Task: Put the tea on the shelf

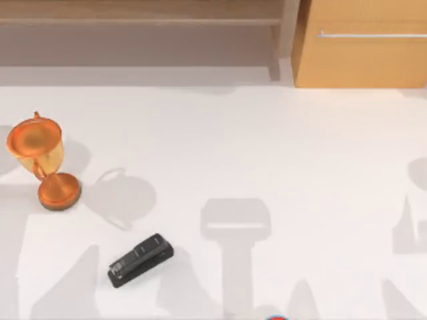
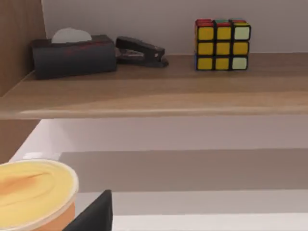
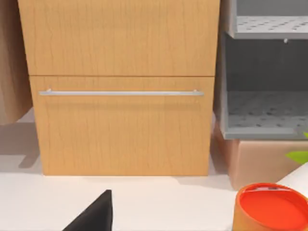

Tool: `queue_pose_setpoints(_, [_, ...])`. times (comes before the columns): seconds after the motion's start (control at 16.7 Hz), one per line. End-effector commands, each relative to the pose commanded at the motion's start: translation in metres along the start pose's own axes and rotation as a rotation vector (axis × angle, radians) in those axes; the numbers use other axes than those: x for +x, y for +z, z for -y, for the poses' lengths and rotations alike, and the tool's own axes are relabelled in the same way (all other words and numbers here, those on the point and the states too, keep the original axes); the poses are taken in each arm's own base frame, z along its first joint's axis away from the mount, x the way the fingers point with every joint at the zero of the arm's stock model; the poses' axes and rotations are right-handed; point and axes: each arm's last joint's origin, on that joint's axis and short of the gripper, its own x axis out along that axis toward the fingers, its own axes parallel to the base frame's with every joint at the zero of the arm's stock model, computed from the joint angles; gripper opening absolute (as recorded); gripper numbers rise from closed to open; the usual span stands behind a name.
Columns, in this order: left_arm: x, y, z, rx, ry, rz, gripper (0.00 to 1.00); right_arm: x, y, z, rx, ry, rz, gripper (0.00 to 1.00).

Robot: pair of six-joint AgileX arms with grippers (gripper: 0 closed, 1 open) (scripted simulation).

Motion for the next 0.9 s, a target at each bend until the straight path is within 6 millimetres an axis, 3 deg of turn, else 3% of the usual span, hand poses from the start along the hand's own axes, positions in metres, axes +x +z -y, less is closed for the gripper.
queue_pose_setpoints(0.24, [0.038, -0.010, -0.038, 0.001, -0.006, -0.033, 1.00, 0.000, 0.000, 0.000, 0.000, 0.000, 0.000, 1.00])
queue_pose_setpoints(0.48, [0.065, -0.044, -0.083, -0.011, -0.010, -0.070, 1.00, 0.000, 0.000, 0.000, 0.000, 0.000, 0.000, 1.00])
queue_pose_setpoints(0.72, [0.073, -0.087, -0.118, -0.030, -0.013, -0.097, 1.00, 0.000, 0.000, 0.000, 0.000, 0.000, 0.000, 1.00])
queue_pose_setpoints(0.9, [0.071, -0.109, -0.133, -0.035, -0.014, -0.101, 1.00, 0.000, 0.000, 0.000, 0.000, 0.000, 0.000, 1.00])
